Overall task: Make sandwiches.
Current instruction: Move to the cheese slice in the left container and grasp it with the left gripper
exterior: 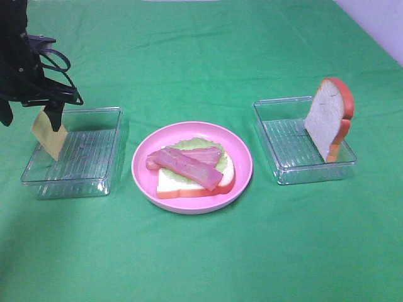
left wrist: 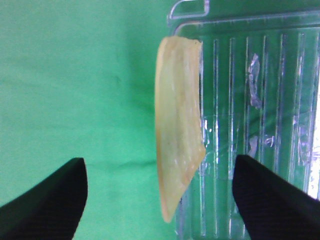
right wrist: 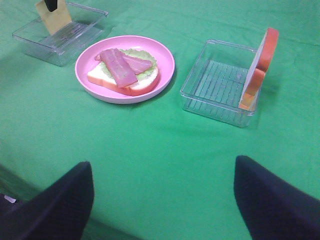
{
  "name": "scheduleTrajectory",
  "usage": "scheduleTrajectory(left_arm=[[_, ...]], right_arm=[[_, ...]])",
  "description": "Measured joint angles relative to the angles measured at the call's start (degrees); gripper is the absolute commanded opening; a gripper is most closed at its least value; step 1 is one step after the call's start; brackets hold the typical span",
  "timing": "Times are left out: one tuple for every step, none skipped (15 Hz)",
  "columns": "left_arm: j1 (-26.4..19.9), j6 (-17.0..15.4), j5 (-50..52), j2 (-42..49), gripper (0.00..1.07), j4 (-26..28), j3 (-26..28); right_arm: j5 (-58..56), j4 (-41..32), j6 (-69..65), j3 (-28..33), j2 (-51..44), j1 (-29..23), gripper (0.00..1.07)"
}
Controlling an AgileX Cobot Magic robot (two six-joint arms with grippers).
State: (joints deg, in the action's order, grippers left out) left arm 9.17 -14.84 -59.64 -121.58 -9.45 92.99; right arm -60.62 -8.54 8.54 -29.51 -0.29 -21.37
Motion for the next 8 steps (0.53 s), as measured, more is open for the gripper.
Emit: scheduleTrajectory(left_arm=[[0.0,0.0,0.7,-0.5,0.72,0.7,0.0],[0.0,0.0,1.4,-0.8,0.71,1.0,0.0],[0.0,0.1,1.7,-1.0,0.69,1.1,0.0],[0.0,0.1,2.1,-1.0,0.67,1.1,0.0],[0.0,0.1,2.4,-1.0,0.64,1.1,0.0],[0.0,0.1,2.5,-1.0,0.61,1.1,0.0],[0.0,0.1,2.7,-1.0,0.59,1.1,0.0],[0.0,0.1,2.8,-1.0,0.59,1.1,0.0]], right_arm=[[0.0,0.0,0.0,0.0,0.0,0.0,0.75],[0.0,0.0,0.0,0.0,0.0,0.0,0.75],[0.0,0.0,0.0,0.0,0.0,0.0,0.75],[0.0,0.0,0.0,0.0,0.0,0.0,0.75],[0.0,0.0,0.0,0.0,0.0,0.0,0.75],[0.0,0.0,0.0,0.0,0.0,0.0,0.75],[0.0,0.0,0.0,0.0,0.0,0.0,0.75],[0.0,0.0,0.0,0.0,0.0,0.0,0.75]])
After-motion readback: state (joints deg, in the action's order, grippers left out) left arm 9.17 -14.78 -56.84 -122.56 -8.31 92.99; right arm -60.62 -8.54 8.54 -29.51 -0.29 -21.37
